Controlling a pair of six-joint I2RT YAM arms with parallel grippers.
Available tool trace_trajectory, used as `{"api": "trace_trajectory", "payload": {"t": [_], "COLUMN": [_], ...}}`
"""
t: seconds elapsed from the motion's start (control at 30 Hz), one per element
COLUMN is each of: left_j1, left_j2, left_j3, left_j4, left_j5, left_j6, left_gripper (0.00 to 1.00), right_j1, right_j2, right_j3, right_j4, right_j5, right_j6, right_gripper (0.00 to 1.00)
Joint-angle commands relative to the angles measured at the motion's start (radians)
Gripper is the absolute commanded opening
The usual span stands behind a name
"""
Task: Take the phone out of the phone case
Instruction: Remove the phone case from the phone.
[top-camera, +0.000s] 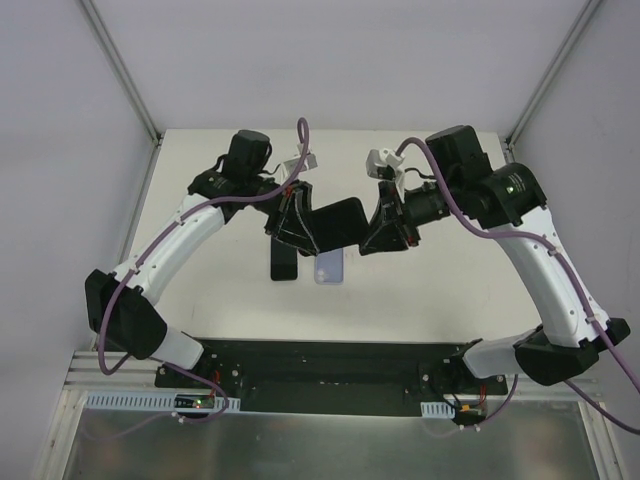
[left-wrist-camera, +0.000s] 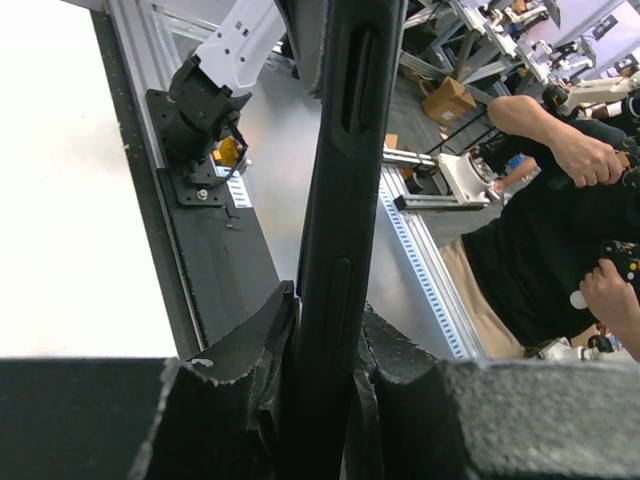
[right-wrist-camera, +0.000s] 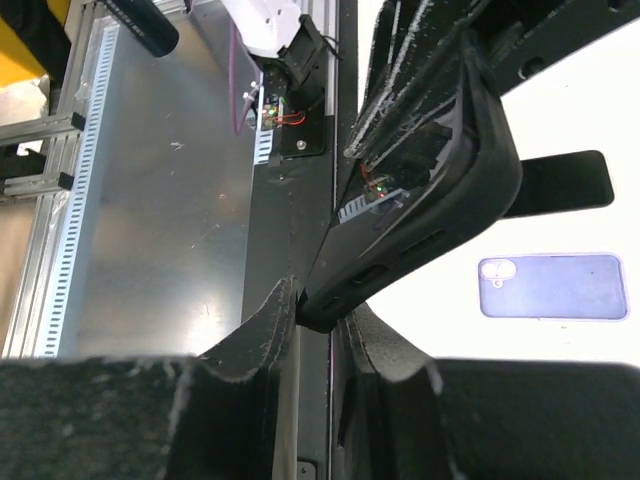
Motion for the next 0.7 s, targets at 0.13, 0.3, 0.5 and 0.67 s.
{"api": "trace_trajectory", "payload": {"t": [0.13,0.3,0.5,0.67], "left_j1": [-0.072,-0.096,-0.132,-0.150], "left_j2": [0.066,0.082,0.094,0.098], "left_j3": [0.022,0.016,0.022,0.019], "left_j4": [0.088,0.091,0.095,0.097], "left_j5": [-0.117,-0.112,-0.105,-0.095], "left_j6": [-0.074,-0.079,-0.085,-0.086], "left_gripper": [0.00,0.00,0.00,0.00], "right_j1": [0.154,0.177,0.207,0.218], "right_j2": [0.061,0.073,0.090,0.101], "right_j3": [0.150,0.181,0.213,0.224], "right_j4": [-0.037,-0.064,-0.089,-0.103], "right_j5": [-0.217,-0.200,-0.174,-0.142], "right_j6": [-0.105,-0.128,-0.146,-0.166], "right_gripper": [0.00,0.00,0.00,0.00]}}
